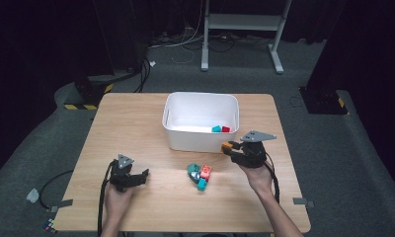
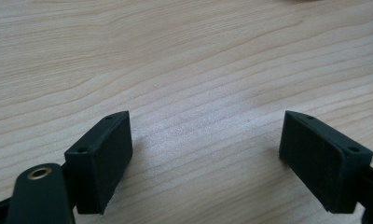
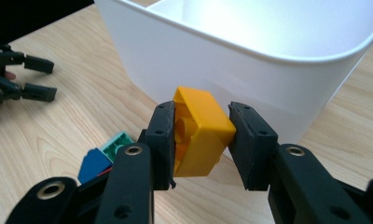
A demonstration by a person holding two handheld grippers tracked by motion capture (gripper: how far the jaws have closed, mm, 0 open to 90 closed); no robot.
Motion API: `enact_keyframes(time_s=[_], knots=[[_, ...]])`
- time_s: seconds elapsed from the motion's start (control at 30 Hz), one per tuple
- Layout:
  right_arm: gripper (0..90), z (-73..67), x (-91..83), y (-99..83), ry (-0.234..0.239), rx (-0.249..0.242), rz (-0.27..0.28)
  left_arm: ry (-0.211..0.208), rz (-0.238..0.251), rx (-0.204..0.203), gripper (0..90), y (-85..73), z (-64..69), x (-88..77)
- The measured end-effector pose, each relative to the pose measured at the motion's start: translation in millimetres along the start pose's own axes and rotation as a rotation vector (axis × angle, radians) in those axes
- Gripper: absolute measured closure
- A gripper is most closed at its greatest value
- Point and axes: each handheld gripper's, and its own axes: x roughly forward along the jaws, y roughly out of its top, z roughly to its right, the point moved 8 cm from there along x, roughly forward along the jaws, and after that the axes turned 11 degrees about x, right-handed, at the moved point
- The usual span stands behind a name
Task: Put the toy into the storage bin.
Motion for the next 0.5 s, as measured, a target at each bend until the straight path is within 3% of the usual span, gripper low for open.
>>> enact_keyframes(time_s=[0.23, 0.5], knots=[[62.4, -8.9, -10.9, 13.4, 0.005, -0.001, 0.011, -0.001, 0.000, 0.001, 17.3, 0.2, 0.2, 0.2], [62.4, -9.5, -20.7, 34.7, 0.015, 0.005, 0.020, -0.001, 0.000, 0.000, 17.3, 0.2, 0.2, 0.2]])
